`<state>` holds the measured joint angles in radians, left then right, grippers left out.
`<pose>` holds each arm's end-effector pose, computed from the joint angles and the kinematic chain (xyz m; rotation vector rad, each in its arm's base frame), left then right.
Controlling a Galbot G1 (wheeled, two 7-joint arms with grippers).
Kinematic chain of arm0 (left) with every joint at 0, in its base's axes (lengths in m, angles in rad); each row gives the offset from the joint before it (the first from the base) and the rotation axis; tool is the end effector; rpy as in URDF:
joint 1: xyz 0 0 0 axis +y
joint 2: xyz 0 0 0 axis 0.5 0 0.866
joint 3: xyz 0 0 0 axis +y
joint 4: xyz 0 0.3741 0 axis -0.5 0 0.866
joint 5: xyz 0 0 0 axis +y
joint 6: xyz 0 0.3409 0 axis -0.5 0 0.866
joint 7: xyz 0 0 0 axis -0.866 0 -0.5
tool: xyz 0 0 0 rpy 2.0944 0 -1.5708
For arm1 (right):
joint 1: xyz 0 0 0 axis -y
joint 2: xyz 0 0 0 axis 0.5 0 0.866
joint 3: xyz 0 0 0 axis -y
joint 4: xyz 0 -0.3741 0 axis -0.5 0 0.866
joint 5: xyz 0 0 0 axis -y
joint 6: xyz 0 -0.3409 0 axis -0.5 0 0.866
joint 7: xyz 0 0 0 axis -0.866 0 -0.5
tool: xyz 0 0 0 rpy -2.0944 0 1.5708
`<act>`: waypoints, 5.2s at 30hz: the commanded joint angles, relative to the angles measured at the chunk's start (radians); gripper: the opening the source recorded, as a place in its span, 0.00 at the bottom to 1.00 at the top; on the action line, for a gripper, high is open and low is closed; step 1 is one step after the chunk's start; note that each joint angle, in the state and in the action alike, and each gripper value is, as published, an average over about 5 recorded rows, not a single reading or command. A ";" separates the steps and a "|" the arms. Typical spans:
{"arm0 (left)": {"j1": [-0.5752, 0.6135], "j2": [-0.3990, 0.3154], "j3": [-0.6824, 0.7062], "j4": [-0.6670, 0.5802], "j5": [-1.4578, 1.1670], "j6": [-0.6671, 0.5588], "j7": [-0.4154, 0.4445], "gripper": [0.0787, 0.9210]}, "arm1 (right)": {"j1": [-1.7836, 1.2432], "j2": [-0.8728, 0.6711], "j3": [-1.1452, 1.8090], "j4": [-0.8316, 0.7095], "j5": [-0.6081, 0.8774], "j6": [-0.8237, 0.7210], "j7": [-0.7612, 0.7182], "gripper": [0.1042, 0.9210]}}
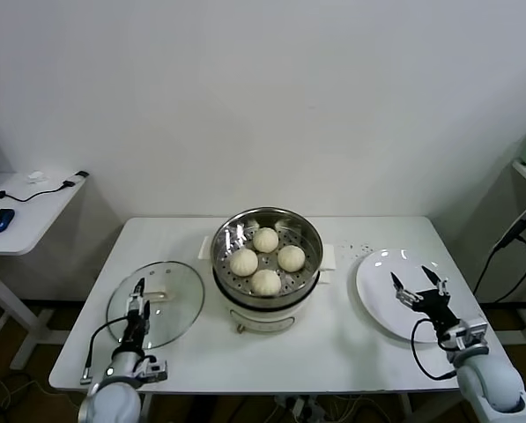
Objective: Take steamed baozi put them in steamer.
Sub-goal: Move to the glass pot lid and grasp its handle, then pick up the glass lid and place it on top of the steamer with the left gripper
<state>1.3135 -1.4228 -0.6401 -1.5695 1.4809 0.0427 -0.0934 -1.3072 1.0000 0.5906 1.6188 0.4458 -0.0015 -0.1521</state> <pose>0.2307 0.0944 -0.4409 -0.0134 -1.9788 -2.1558 0.2541 -0.2125 -0.3663 0.1960 -2.9343 0.1708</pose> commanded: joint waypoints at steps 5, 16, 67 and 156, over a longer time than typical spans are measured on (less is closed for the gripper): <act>-0.156 0.001 0.025 0.189 0.024 0.014 -0.048 0.88 | -0.015 0.015 0.018 -0.007 -0.028 0.009 0.009 0.88; -0.212 0.008 0.037 0.228 -0.002 0.032 -0.056 0.88 | 0.001 0.018 0.016 -0.035 -0.040 0.019 0.003 0.88; 0.065 0.453 0.158 -0.654 -0.289 0.535 0.195 0.09 | 0.127 0.044 -0.035 -0.200 -0.116 0.092 -0.032 0.88; -0.482 -0.136 0.794 -0.034 0.135 0.695 0.443 0.09 | 0.162 0.055 0.009 -0.248 -0.163 0.109 -0.037 0.88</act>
<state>0.8277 -1.5675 0.1491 -1.5857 1.6155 0.7365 0.3270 -1.1464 1.0548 0.5975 1.3718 0.2837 0.1081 -0.1891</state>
